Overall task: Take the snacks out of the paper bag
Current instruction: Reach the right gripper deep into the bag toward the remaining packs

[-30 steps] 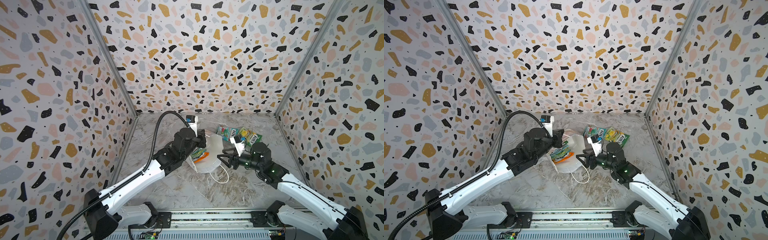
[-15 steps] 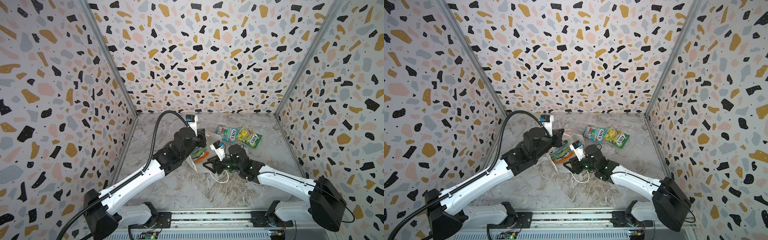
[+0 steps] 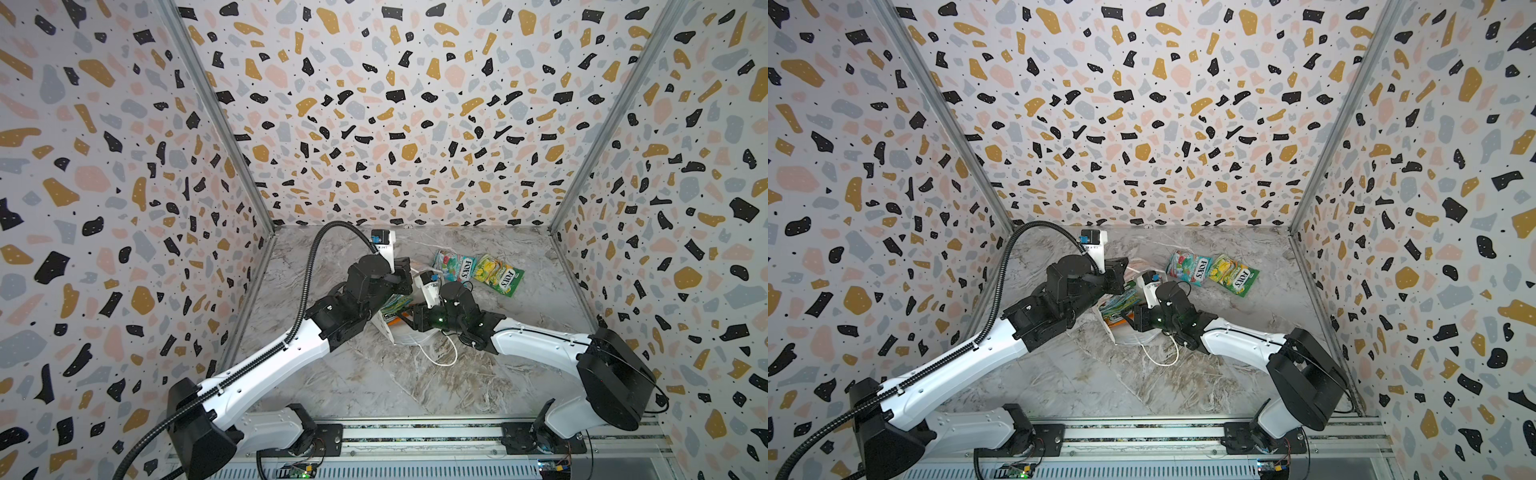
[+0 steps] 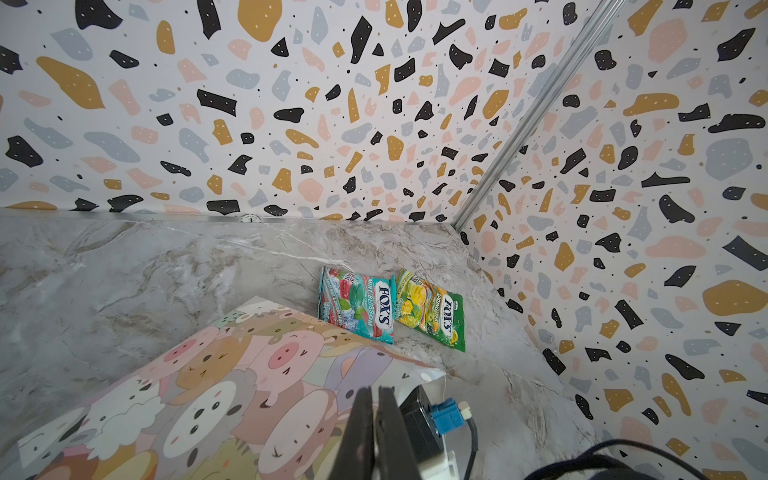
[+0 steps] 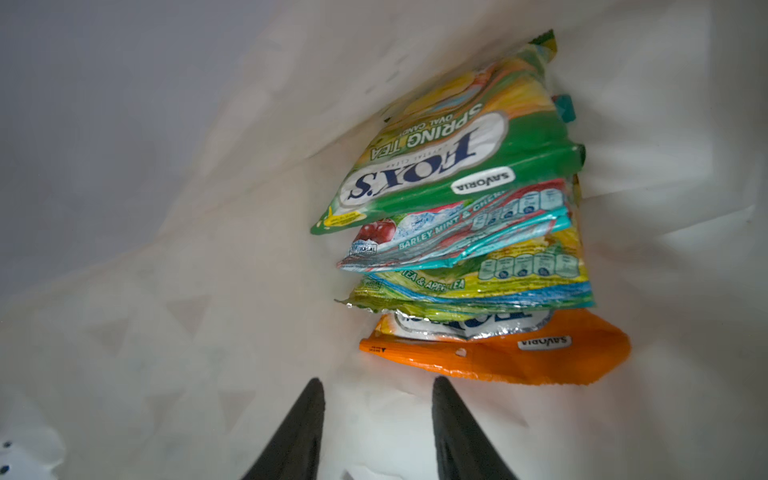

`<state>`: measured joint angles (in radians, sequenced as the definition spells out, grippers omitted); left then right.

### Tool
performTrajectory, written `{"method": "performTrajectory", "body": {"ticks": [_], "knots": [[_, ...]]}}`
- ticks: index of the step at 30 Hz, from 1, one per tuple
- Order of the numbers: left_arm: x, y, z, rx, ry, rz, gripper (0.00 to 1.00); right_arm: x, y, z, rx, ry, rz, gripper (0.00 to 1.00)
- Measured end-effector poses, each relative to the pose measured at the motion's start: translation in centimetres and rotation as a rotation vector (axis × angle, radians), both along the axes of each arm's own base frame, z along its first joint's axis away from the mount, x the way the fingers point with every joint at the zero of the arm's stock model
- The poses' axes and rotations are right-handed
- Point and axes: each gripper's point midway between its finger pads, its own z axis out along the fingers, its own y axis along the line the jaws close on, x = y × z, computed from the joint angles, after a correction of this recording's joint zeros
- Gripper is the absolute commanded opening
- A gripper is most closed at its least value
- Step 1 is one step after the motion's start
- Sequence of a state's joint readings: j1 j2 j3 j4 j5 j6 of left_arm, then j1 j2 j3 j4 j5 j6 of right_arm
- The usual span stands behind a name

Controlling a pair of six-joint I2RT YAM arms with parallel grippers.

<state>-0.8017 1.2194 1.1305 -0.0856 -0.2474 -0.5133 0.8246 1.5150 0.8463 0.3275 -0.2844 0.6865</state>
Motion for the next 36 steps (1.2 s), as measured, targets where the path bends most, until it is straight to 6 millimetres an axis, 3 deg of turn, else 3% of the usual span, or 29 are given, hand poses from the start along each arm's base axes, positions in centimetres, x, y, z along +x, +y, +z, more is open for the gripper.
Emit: {"method": "performTrajectory", "body": {"ticks": [7, 24, 36], "knots": [[0.0, 0.0, 0.0, 0.001, 0.002, -0.004, 0.0, 1.2, 0.8, 0.9, 0.092, 0.073, -0.076, 0.44], [-0.7, 0.0, -0.4, 0.026, 0.016, -0.033, 0.0, 4.0, 3.3, 0.2, 0.157, 0.178, -0.155, 0.44], [-1.3, 0.3, -0.7, 0.069, 0.019, -0.057, 0.0, 5.6, 4.2, -1.6, 0.164, 0.216, -0.18, 0.46]]}}
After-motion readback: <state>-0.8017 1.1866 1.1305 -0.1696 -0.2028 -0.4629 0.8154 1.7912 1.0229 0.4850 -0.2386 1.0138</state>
